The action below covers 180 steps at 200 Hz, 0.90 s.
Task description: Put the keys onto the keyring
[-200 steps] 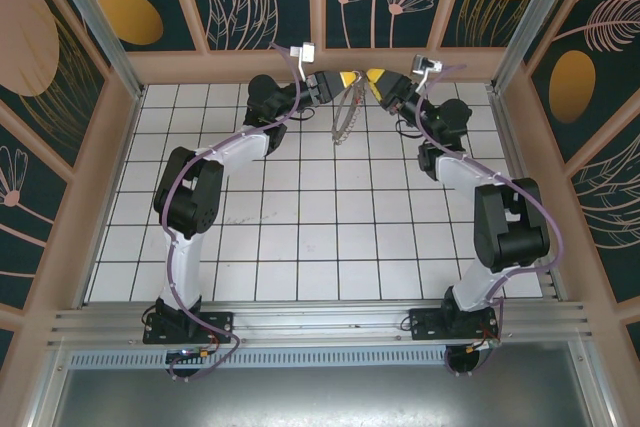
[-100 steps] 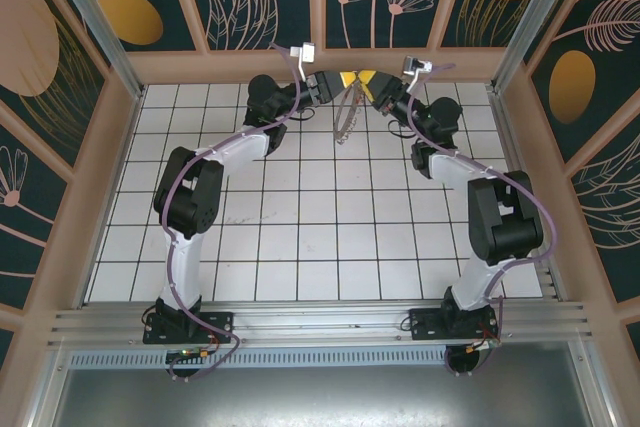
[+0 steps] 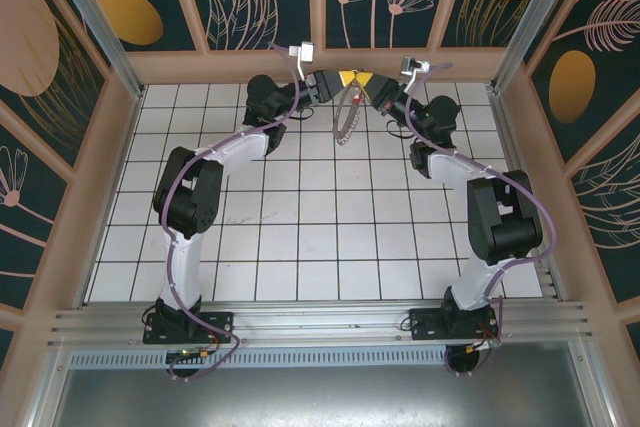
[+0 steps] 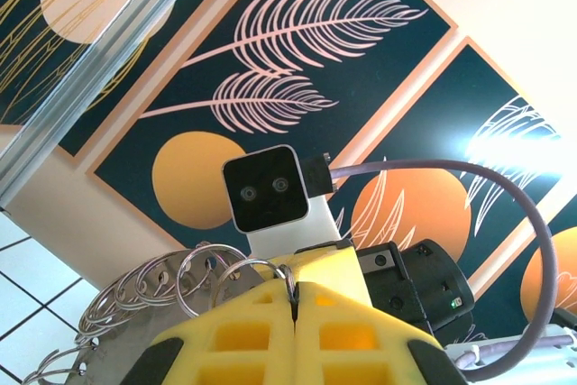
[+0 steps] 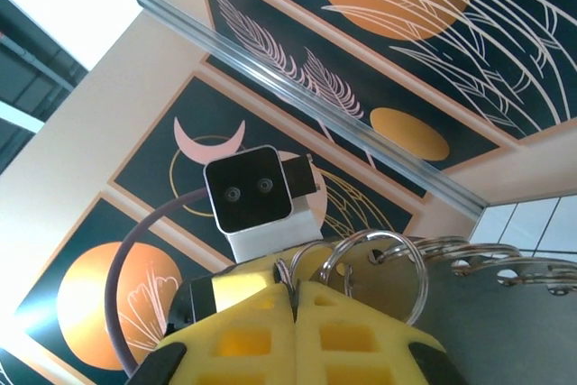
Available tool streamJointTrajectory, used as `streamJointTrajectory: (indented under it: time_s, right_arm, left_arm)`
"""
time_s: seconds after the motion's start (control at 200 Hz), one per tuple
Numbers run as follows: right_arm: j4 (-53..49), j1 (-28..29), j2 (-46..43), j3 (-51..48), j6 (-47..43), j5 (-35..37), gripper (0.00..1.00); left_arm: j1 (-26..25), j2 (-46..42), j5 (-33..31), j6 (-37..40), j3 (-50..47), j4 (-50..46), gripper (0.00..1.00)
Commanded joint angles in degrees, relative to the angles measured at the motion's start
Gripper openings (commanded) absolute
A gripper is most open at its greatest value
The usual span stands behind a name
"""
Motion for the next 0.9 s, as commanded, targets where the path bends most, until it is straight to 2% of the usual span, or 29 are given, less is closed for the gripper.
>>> streamJointTrajectory:
  time_s: [0.0,0.09,0.26,0.325,0.44,0.581,0.681,0.796,0.896]
  right_arm:
    - [-1.9,0.4,-1.6,1.2,-3.6,-0.8,0.00]
    - [-7.1,-0.1,-3.0,1.3,-8.1,-0.6,0.00]
    - [-18.6,-1.7,-4.9,3.0,-18.1,-1.9,0.00]
    - [-22.6,-2.6,-5.1,3.9,-21.1,-3.3,0.00]
    - [-26.9,-4.2,-4.4,5.5,-24.7,-6.8,0.00]
    - [-30.5,-5.3,-3.6,7.4,-29.0,-10.7,0.00]
    - [-32.4,-5.4,-3.2,8.5,-31.3,-12.1,0.00]
    - [-32.0,-5.4,-3.0,8.8,-31.4,-12.9,0.00]
    - [-29.3,-5.4,-2.9,8.0,-30.0,-13.2,0.00]
  left_arm:
    - [-0.2,-2.2,-0.3,0.0,0.0,2.8,0.00]
    - [-0.1,-2.5,-0.2,1.0,0.1,1.7,0.00]
    - [0.7,-5.0,-0.7,8.5,-0.5,-6.7,0.32]
    - [1.3,-6.1,-1.0,11.3,-0.8,-9.8,0.39]
    - [2.4,-7.3,-1.1,14.6,-0.9,-13.6,0.45]
    - [2.8,-7.4,-0.2,20.7,1.5,-22.1,0.47]
    - [2.8,-6.3,1.4,22.3,3.8,-25.4,0.47]
    - [2.8,-4.3,3.7,22.4,6.4,-27.8,0.41]
    - [2.8,-3.4,4.9,20.5,6.7,-26.1,0.34]
